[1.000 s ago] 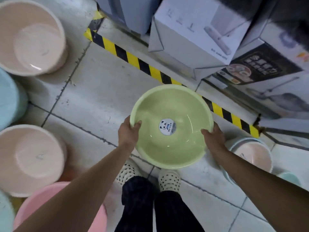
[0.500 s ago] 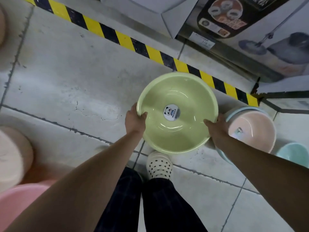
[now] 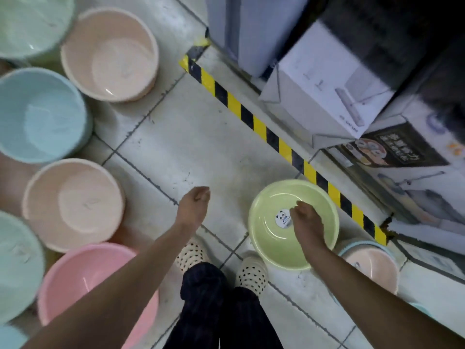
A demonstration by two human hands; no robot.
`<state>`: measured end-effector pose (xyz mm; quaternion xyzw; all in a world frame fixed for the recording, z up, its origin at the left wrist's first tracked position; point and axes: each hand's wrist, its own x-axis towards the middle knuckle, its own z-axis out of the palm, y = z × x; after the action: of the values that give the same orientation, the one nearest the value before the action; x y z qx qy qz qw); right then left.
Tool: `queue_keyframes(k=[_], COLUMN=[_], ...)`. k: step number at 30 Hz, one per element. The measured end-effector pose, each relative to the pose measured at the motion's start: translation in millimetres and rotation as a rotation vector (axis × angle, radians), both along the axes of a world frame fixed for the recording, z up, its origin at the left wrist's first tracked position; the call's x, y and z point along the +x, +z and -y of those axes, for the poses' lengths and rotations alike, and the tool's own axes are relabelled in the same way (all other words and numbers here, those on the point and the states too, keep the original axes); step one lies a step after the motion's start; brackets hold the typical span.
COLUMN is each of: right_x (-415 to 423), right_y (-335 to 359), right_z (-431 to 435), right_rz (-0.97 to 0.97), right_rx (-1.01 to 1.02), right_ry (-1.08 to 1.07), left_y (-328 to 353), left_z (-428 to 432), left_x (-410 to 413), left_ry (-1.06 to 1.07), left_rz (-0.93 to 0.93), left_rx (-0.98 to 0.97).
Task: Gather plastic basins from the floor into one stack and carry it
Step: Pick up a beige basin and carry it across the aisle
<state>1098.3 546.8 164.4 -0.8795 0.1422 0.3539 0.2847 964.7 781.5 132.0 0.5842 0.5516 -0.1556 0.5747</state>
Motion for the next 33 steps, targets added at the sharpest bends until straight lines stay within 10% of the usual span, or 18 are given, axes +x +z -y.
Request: queue_keyframes(k=[17, 33], right_x=[61, 170], right_y=[182, 10], right_z=[-374, -632], right_rz=[0.072, -0.100], right_rx=[0.096, -0.077], right_ry=[0.637, 0.902], left_y=[163, 17], left_z=[-278, -435], left_x=[-85, 32], left_ry=[0.577, 0.945], left_rz=[0.010, -0.053], left_rx=[0.074, -0.174])
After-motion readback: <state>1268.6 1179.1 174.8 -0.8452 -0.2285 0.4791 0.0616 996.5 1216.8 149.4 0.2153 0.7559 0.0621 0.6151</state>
